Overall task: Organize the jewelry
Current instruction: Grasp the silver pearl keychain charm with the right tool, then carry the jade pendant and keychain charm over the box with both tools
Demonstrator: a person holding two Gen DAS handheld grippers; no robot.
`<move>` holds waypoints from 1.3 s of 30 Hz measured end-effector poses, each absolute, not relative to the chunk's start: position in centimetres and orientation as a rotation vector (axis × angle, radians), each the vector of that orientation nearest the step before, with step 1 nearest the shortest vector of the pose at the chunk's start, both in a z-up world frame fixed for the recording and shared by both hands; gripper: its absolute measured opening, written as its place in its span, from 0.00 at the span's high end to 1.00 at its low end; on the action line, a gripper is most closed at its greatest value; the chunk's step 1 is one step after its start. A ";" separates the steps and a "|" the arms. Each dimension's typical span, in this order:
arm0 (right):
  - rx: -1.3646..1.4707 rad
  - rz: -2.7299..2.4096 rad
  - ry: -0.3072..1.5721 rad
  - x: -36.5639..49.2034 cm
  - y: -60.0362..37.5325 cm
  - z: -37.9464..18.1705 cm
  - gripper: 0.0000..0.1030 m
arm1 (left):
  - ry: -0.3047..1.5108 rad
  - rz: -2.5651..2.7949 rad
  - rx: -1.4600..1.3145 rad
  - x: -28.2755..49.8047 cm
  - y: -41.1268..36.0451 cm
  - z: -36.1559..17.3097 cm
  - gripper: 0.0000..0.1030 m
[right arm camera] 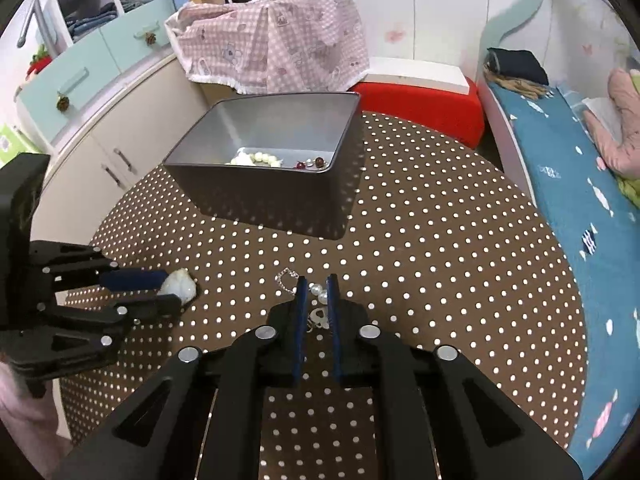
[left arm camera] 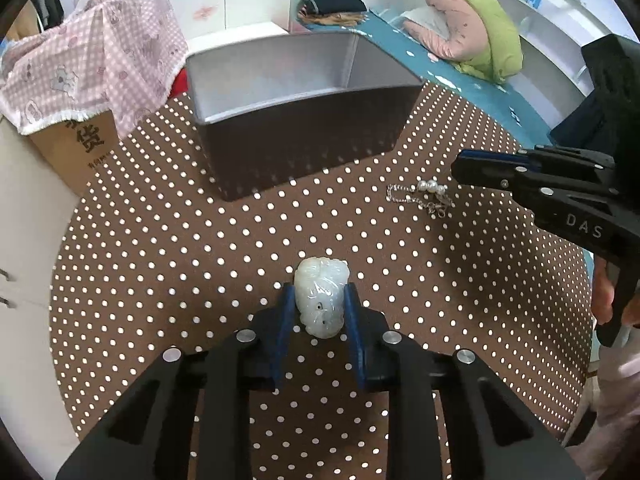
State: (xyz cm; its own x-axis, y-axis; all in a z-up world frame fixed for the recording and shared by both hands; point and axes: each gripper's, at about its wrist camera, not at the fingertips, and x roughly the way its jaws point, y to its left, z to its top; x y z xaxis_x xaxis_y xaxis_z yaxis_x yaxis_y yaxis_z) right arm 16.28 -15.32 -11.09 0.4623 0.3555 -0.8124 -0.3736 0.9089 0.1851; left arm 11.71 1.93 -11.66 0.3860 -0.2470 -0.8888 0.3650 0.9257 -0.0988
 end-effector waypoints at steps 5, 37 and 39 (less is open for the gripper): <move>-0.007 0.464 0.997 16.7 -15.3 -11.5 0.89 | 1.059 -0.376 0.114 11.7 2.7 -9.7 0.78; -0.065 0.418 0.931 17.9 -14.7 -10.2 0.92 | 0.940 -0.359 0.066 14.1 4.3 -5.5 0.78; -0.051 0.425 0.922 18.2 -14.9 -9.6 0.92 | 0.927 -0.366 0.067 14.2 4.1 -5.1 0.78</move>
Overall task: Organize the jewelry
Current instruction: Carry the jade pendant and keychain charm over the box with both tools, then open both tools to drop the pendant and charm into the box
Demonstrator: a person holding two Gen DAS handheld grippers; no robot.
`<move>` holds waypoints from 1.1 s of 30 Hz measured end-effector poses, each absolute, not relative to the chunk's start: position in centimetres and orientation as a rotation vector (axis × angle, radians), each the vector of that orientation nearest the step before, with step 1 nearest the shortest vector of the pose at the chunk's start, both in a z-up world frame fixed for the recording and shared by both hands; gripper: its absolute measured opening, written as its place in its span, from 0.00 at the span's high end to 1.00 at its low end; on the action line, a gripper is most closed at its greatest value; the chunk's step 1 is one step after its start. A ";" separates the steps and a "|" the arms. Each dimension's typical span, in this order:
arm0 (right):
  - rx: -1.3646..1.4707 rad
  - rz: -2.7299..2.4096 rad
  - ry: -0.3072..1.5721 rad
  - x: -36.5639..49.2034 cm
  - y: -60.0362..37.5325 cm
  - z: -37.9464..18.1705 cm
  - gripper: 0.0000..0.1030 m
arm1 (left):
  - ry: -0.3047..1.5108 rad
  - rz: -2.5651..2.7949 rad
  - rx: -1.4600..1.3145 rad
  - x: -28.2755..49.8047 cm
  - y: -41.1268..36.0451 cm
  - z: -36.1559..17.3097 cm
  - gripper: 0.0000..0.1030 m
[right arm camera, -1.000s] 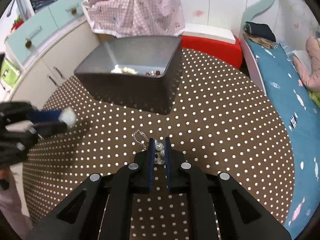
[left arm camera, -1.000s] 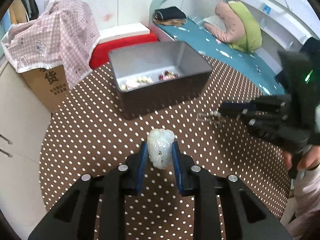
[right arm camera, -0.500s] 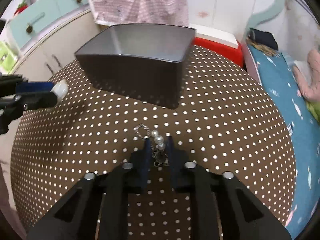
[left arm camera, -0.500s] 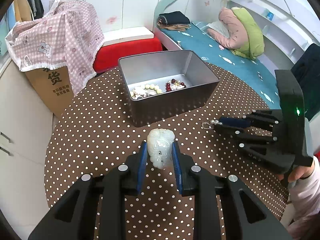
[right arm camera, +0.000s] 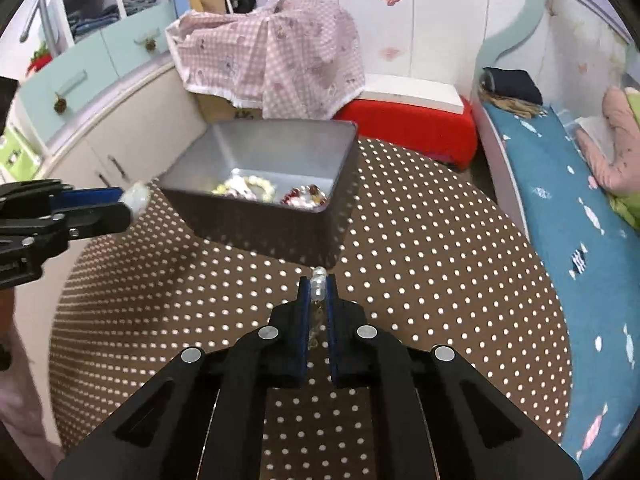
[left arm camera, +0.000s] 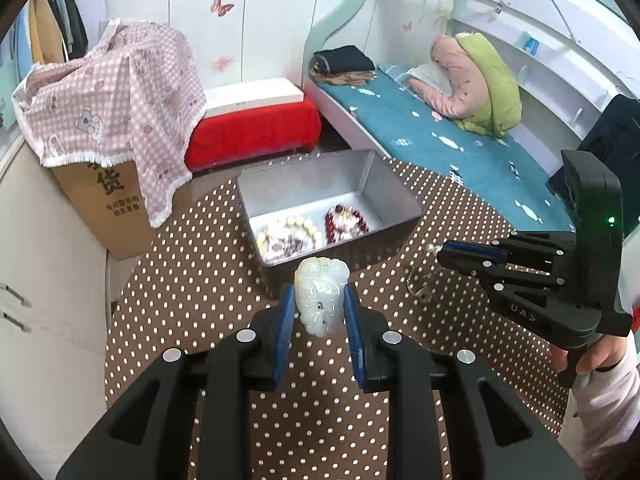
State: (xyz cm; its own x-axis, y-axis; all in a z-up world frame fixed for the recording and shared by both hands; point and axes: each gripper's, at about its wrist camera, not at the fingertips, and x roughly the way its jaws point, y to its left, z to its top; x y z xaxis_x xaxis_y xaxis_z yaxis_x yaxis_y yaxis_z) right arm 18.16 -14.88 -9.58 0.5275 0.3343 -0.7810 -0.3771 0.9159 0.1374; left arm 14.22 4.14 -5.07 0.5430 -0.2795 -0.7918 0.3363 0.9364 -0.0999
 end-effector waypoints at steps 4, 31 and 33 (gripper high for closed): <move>-0.038 0.432 0.868 19.5 -15.0 -7.0 0.92 | 0.907 -0.373 0.062 15.1 3.8 -4.1 0.78; -0.058 0.516 0.901 26.2 -10.5 -4.4 0.72 | 0.965 -0.353 0.025 22.9 3.3 -5.8 0.49; -0.074 0.431 0.907 26.4 -11.1 -5.0 0.46 | 0.953 -0.325 0.010 22.8 3.7 -5.6 0.45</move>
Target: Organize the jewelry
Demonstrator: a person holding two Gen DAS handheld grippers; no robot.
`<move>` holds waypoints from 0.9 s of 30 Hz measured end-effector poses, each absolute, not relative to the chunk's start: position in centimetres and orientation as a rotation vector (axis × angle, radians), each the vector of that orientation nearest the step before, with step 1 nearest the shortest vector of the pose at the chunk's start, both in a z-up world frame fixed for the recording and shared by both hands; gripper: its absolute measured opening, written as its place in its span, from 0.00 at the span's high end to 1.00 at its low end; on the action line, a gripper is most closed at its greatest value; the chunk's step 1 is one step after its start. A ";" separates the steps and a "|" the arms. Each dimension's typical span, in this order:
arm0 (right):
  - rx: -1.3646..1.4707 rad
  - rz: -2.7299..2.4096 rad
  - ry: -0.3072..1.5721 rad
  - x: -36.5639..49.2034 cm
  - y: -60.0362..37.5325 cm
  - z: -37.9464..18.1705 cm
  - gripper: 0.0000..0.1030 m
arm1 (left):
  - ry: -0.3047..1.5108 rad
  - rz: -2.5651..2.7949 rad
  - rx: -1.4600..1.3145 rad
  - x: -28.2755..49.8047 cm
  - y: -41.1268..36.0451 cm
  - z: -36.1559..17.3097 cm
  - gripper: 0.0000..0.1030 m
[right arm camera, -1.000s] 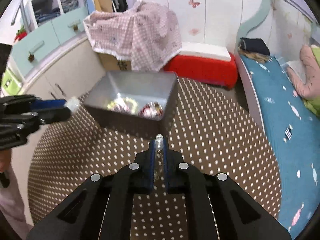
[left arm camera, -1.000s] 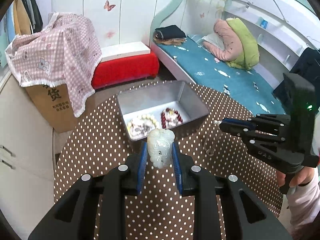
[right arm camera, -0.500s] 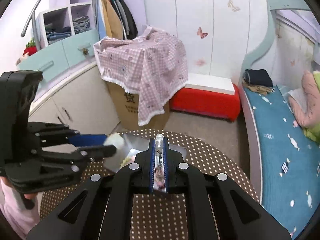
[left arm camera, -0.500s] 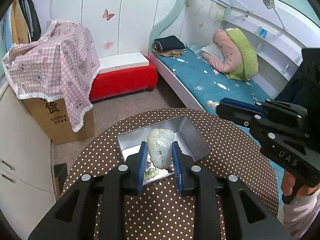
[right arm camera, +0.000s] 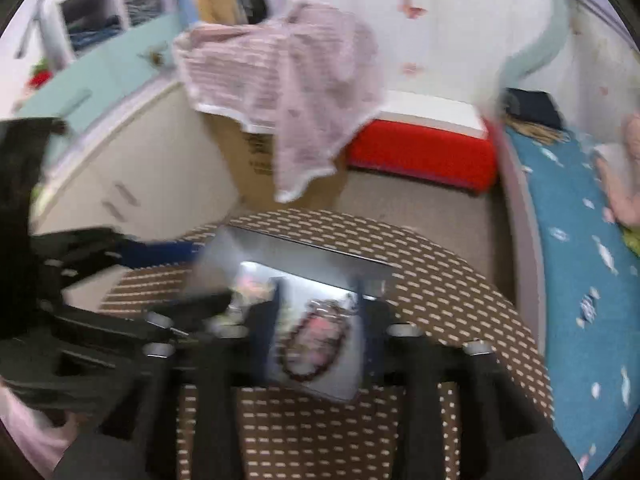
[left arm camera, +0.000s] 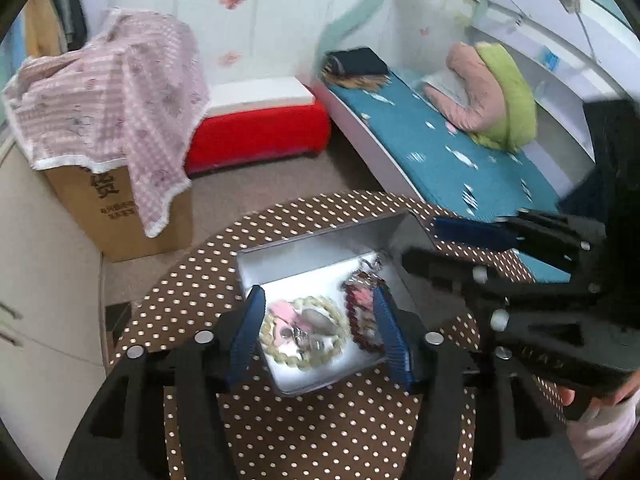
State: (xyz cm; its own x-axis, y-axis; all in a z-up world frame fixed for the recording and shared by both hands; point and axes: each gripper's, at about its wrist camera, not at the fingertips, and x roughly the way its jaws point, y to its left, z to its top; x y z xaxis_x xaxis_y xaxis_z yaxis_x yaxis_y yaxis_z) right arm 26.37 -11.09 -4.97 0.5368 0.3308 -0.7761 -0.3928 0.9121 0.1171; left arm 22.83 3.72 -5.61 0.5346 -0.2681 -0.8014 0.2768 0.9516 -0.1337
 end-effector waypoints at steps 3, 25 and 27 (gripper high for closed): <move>-0.043 0.412 0.896 25.8 -12.4 -5.3 0.34 | 0.951 -0.303 0.002 22.6 4.0 -5.6 0.42; 0.040 0.187 0.606 5.5 -16.2 1.6 0.19 | 0.725 -0.052 0.010 5.7 2.0 0.3 0.42; 0.028 0.163 0.568 3.4 -16.2 2.5 0.18 | 0.693 -0.043 0.015 3.8 1.6 1.2 0.42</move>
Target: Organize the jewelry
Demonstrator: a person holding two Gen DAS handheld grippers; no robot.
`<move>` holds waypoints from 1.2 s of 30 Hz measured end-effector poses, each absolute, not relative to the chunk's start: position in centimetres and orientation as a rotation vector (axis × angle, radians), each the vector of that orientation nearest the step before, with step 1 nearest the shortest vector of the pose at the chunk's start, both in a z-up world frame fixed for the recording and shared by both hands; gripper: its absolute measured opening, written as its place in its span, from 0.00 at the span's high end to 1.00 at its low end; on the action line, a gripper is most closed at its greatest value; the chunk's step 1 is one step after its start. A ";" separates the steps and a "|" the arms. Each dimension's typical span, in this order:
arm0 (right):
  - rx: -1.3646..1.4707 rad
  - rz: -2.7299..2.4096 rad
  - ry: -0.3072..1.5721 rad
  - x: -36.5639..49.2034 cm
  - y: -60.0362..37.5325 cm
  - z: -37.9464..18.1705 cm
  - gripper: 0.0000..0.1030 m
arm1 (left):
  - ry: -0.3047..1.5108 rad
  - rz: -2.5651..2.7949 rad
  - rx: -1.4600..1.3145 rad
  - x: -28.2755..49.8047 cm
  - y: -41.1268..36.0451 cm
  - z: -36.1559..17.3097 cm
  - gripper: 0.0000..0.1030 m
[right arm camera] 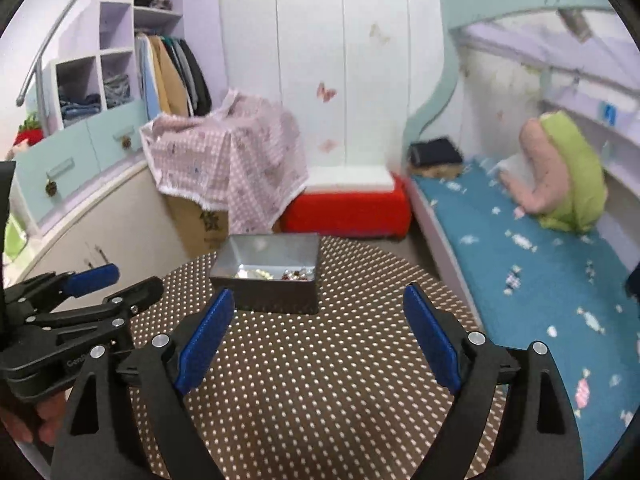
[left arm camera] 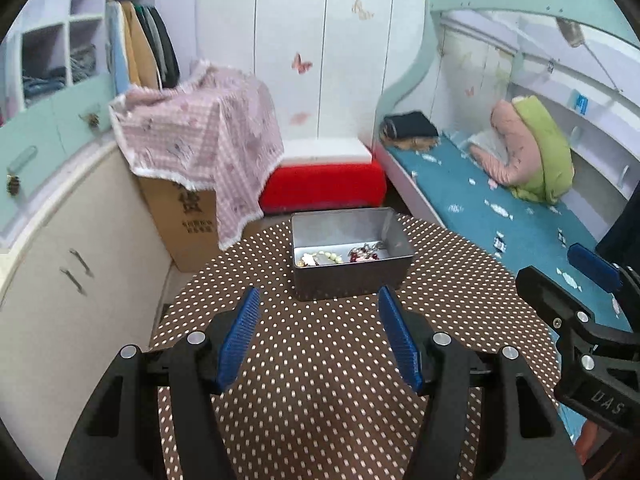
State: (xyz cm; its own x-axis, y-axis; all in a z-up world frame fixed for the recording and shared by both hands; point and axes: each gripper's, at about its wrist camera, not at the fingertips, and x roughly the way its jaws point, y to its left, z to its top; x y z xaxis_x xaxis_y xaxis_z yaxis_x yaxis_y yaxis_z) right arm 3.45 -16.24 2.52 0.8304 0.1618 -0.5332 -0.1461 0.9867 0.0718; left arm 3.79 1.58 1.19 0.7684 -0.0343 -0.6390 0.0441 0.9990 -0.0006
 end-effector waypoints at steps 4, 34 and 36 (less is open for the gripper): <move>0.009 0.112 0.495 -0.3 -16.5 4.0 0.17 | 0.637 -0.003 0.038 0.2 0.8 2.4 0.42; -0.027 0.000 0.386 -7.5 -16.3 4.6 0.15 | 0.535 0.048 0.054 -6.8 -1.0 3.2 0.38; -0.028 0.001 0.384 -7.6 -16.3 4.6 0.15 | 0.532 0.051 0.061 -6.9 -1.0 3.3 0.38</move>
State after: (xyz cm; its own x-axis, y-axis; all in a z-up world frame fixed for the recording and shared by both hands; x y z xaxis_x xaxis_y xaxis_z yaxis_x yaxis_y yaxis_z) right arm -7.62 -16.29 4.64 0.9273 -0.0044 -0.3744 -0.0061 0.9996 -0.0267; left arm -6.90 -1.00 3.25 0.8608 0.0642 -0.5048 -0.0327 0.9969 0.0709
